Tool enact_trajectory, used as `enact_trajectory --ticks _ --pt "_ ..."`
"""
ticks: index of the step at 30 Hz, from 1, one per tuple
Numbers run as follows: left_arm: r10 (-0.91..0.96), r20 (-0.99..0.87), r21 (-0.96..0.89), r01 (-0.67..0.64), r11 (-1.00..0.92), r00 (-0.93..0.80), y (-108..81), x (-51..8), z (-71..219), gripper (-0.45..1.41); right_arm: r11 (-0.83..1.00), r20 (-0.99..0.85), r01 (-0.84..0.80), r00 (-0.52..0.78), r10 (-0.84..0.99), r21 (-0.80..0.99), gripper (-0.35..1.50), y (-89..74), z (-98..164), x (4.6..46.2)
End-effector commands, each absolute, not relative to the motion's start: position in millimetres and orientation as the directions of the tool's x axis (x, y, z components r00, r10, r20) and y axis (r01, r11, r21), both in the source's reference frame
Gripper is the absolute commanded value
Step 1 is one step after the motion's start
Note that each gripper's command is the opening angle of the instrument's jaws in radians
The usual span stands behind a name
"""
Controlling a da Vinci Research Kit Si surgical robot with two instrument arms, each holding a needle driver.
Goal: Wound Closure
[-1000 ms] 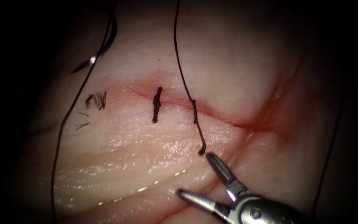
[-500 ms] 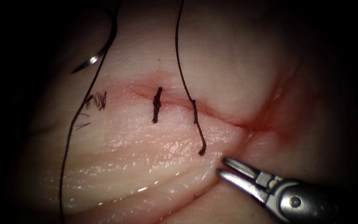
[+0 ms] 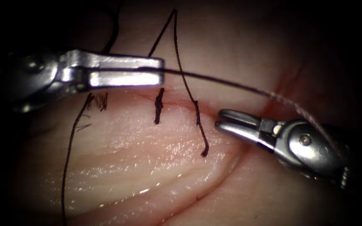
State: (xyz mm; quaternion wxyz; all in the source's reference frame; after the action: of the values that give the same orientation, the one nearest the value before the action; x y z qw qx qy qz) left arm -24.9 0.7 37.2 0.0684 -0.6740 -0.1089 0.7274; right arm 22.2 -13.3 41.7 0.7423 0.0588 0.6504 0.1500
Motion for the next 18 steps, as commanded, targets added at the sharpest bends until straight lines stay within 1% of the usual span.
enact_trajectory --ticks 1,2,3,4,6,8,14,18 --pt "0.241 -0.968 -0.245 0.054 -0.968 -0.075 0.3 -25.7 37.9 -0.45 0.950 -0.950 -0.140 0.097 0.295 0.281 -0.13 -12.6 42.3 23.9" --pt "0.241 -0.968 -0.245 0.054 -0.968 -0.075 0.3 -25.7 37.9 -0.45 0.950 -0.950 -0.140 0.097 0.295 0.281 -0.13 -12.6 42.3 23.9" --pt "0.245 -0.967 -0.249 0.060 -0.967 -0.070 -0.4 -25.9 38.1 -0.45 0.949 -0.950 -0.137 0.091 0.299 0.286 -0.20 -12.4 42.5 24.4" --pt "0.245 -0.967 -0.249 0.065 -0.966 -0.067 -0.9 -26.1 38.3 -0.45 0.948 -0.949 -0.132 0.089 0.303 0.291 -0.21 -12.2 42.7 24.8" --pt "0.256 -0.965 -0.260 0.078 -0.962 -0.058 -1.8 -26.5 38.7 -0.45 0.949 -0.950 -0.124 0.081 0.300 0.289 -0.32 -11.6 43.1 25.6" --pt "0.270 -0.961 -0.274 0.087 -0.958 -0.054 -2.4 -26.8 39.0 -0.45 0.945 -0.946 -0.121 0.073 0.315 0.305 -0.35 -11.1 43.6 26.4" --pt "0.346 -0.937 -0.349 0.109 -0.931 -0.047 -3.9 -27.2 39.8 -0.45 0.934 -0.936 -0.101 0.044 0.350 0.344 -0.35 -9.7 44.8 28.6" --pt "0.417 -0.907 -0.420 0.123 -0.899 -0.051 -5.7 -27.7 40.6 -0.45 0.918 -0.919 -0.038 -0.003 0.394 0.394 -0.35 -8.2 45.9 30.2"
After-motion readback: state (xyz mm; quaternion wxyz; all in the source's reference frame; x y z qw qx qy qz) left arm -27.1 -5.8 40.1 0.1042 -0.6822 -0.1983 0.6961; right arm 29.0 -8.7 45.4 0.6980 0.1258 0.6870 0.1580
